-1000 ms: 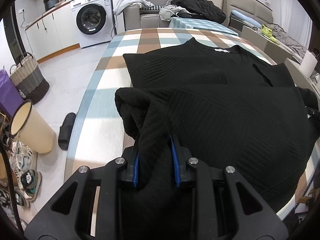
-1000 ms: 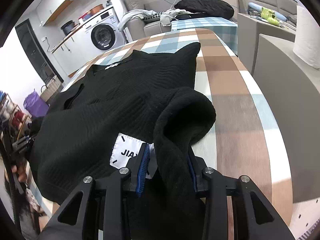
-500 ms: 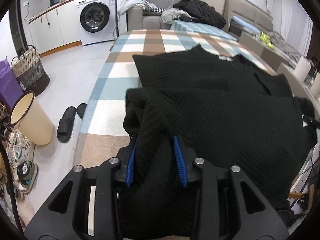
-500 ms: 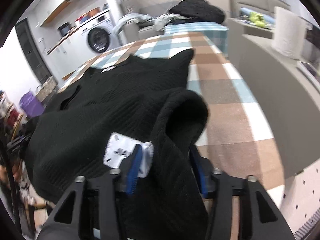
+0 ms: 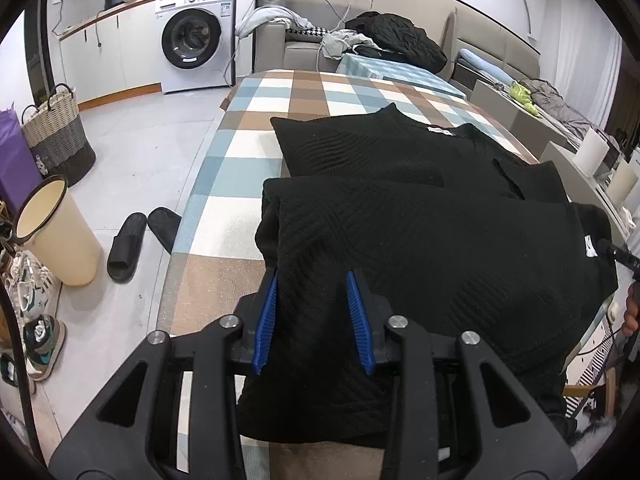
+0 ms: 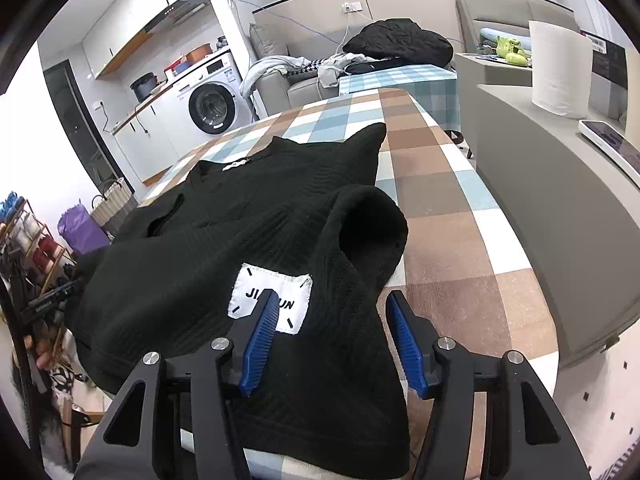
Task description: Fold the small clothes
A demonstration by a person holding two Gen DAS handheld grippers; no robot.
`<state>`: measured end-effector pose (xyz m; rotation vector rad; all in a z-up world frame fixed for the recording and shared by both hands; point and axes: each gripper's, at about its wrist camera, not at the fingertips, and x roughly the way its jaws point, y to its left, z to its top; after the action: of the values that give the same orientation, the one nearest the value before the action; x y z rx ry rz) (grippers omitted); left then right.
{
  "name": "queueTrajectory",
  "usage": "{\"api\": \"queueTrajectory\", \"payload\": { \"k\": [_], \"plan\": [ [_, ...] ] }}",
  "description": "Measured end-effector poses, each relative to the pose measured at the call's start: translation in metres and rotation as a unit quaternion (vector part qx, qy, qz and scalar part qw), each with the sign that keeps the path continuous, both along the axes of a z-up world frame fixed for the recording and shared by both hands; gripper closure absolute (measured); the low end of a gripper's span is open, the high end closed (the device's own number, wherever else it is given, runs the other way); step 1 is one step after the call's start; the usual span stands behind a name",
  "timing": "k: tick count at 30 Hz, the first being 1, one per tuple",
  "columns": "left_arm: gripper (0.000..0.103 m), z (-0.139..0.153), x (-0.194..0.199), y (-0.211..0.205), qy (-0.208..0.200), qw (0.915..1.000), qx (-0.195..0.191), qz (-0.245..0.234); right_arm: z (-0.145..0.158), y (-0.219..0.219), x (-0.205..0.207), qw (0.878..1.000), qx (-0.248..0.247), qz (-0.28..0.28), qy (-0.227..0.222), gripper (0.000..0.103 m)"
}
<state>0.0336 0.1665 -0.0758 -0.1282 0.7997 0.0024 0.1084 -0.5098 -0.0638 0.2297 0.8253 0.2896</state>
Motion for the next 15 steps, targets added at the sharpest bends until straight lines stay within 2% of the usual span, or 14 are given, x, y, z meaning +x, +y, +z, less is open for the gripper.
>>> {"api": "queueTrajectory", "payload": {
  "k": [1, 2, 4, 9, 12, 15],
  "plan": [
    [0.088, 0.0, 0.001, 0.0, -0.001, 1.0, -0.001, 0.0, -0.001, 0.002, 0.001, 1.0, -0.002, 0.002, 0.001, 0.065],
    [0.093, 0.001, 0.001, 0.0, -0.004, 1.0, -0.003, 0.001, -0.002, 0.001, -0.001, 1.0, -0.002, 0.001, 0.0, 0.071],
    [0.098, 0.008, -0.002, 0.002, -0.02, 0.9997, -0.013, 0.004, 0.003, 0.0, -0.006, 1.0, -0.008, -0.017, -0.024, 0.092],
    [0.098, 0.03, -0.004, 0.001, -0.067, 0.9976, -0.016, 0.013, 0.03, -0.005, -0.019, 0.994, 0.013, -0.027, -0.105, 0.095],
    [0.099, 0.037, 0.006, 0.004, -0.075, 0.9967, -0.023, 0.024, 0.038, -0.005, -0.016, 0.992, 0.01, -0.043, -0.122, 0.095],
    [0.099, 0.04, 0.022, 0.007, -0.077, 0.9962, -0.026, 0.033, 0.038, -0.008, -0.002, 0.991, 0.012, -0.056, -0.118, 0.095]
  ]
}}
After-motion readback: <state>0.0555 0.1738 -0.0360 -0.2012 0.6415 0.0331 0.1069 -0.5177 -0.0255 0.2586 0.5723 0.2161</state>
